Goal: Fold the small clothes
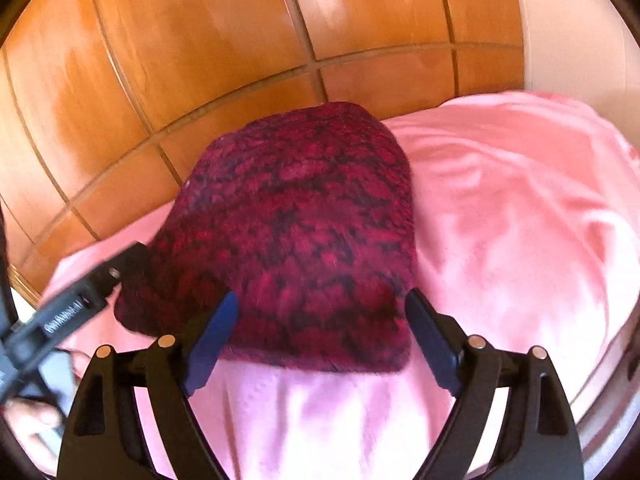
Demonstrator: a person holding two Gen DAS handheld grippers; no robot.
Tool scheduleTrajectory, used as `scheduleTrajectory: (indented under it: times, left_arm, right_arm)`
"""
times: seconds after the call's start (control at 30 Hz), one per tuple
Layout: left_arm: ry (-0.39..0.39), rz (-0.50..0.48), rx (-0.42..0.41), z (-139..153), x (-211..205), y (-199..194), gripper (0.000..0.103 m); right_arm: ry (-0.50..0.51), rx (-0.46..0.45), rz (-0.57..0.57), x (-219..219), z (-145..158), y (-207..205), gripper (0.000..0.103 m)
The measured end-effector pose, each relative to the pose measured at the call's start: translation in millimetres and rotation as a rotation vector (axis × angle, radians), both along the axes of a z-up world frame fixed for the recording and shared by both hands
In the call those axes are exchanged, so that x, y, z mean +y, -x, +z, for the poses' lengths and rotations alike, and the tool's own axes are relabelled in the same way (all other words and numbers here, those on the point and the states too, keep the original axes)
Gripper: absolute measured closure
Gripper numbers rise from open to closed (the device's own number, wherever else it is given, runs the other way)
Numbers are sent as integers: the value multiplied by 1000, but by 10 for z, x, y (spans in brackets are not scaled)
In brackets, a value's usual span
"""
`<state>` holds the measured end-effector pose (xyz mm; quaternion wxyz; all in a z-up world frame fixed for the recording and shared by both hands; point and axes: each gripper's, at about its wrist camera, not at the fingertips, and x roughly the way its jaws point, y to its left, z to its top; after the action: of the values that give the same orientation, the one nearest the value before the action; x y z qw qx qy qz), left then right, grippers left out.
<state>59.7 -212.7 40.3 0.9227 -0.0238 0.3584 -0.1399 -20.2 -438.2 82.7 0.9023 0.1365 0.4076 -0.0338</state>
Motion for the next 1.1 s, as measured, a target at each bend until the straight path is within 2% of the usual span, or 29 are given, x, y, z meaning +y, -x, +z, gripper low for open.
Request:
scheduleTrajectory:
  times: [0.13,0.23,0.43,0.77,1.1]
  left_arm:
    - [-24,10,-26,47,46,187,11]
    - [-29,26,-41,77,109,329,9]
    - [-14,59,-45,103,250,531,5]
    - [-51,87,-63,122,334,680,4]
    - [-41,96,-56,77,399,752,4]
  right_arm:
    - [97,-8,-57,119,100,147,3]
    - [148,-23,-108,169,170,228,2]
    - [213,-47,-117,328,304,386,2]
    - [222,-77,-127,412,390,450,2]
    - [230,-84,-102,522,369,509,2]
